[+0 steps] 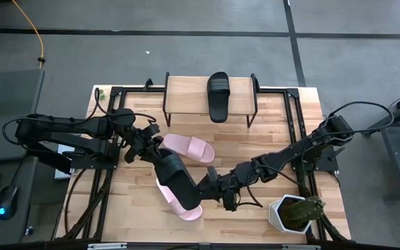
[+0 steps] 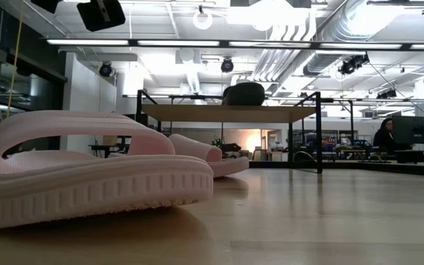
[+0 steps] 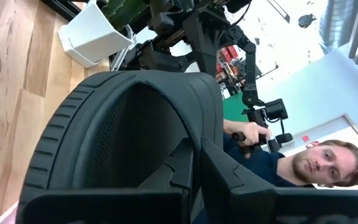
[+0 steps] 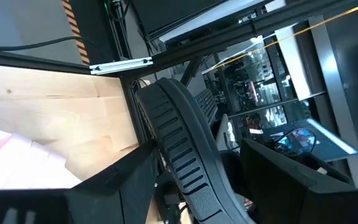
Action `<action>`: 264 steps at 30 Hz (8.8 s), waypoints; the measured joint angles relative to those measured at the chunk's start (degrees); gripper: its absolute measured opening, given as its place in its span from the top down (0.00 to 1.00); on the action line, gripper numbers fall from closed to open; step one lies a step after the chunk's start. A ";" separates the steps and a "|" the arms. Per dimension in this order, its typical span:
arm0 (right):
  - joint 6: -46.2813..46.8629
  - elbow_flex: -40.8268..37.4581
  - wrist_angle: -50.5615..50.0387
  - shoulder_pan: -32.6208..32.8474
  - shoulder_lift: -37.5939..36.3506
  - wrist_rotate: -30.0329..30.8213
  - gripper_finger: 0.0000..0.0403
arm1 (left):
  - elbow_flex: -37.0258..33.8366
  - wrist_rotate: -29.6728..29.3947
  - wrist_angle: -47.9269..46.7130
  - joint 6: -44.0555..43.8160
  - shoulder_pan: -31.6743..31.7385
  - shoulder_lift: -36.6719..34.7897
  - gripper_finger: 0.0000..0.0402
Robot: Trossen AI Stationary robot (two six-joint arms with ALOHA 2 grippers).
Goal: Pick and place slides into the shelf
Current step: Put the black slipper on the shelf
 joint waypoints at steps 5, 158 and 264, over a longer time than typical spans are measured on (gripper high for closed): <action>0.68 0.00 0.70 -0.39 0.00 -1.96 0.45 | -0.01 -0.64 0.15 0.12 0.00 0.01 0.99; 16.40 -8.34 -30.30 -37.25 -41.74 -6.84 0.94 | -0.05 -10.32 -12.05 36.55 16.87 -5.08 0.46; 21.06 -11.80 -25.62 -80.21 -36.02 -52.36 0.96 | -0.07 -13.34 -12.51 38.06 16.85 -4.49 0.46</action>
